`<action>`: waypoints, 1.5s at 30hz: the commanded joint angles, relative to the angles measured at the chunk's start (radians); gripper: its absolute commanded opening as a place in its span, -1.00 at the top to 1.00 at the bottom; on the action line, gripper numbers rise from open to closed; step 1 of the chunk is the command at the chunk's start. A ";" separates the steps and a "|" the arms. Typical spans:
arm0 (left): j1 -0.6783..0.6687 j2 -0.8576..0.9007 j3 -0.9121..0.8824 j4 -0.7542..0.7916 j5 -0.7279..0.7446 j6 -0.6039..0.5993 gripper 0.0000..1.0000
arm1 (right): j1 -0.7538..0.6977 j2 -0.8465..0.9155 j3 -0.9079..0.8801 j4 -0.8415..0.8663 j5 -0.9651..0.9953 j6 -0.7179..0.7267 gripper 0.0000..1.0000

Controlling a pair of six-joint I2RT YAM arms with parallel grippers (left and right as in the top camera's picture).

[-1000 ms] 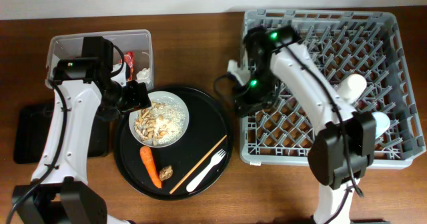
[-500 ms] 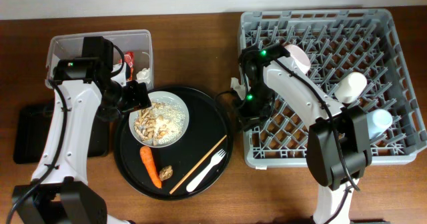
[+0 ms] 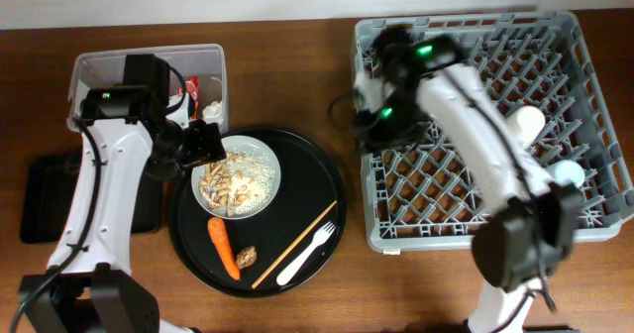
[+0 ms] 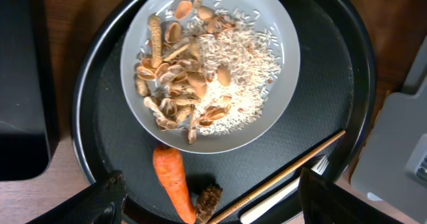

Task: Sort waste into correct bins and load items into the dishwasher rack
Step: 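Release the pink bowl in the rack and withdraw right gripper, then grasp the rim of the white plate with the left gripper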

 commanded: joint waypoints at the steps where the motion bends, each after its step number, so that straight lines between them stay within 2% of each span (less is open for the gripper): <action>1: -0.064 0.005 0.005 0.018 0.006 0.001 -0.65 | -0.098 -0.070 0.040 -0.018 0.105 0.018 -0.42; 6: -0.190 0.012 0.005 0.072 -0.004 0.011 -0.65 | -0.235 -0.070 0.040 -0.072 0.254 0.024 -0.29; 8: -0.249 0.031 0.005 0.099 -0.019 0.010 -0.65 | -0.284 -0.070 0.040 -0.080 0.256 0.056 -0.28; 12: -0.340 0.093 0.005 0.144 -0.064 0.004 -0.65 | -0.324 -0.070 0.040 -0.089 0.255 0.067 -0.26; 15: -0.403 0.204 0.005 0.184 -0.064 -0.032 -0.64 | -0.320 -0.070 0.036 -0.090 0.255 0.067 -0.26; 26: -0.421 0.369 0.004 0.180 -0.069 -0.032 -0.62 | -0.320 -0.069 0.035 -0.090 0.255 0.067 -0.26; 35: -0.423 0.378 -0.005 0.180 -0.055 -0.032 -0.62 | -0.320 -0.069 0.035 -0.092 0.255 0.067 -0.25; 45: -0.446 0.378 -0.067 0.251 -0.040 -0.032 -0.62 | -0.320 -0.069 0.035 -0.094 0.244 0.067 -0.25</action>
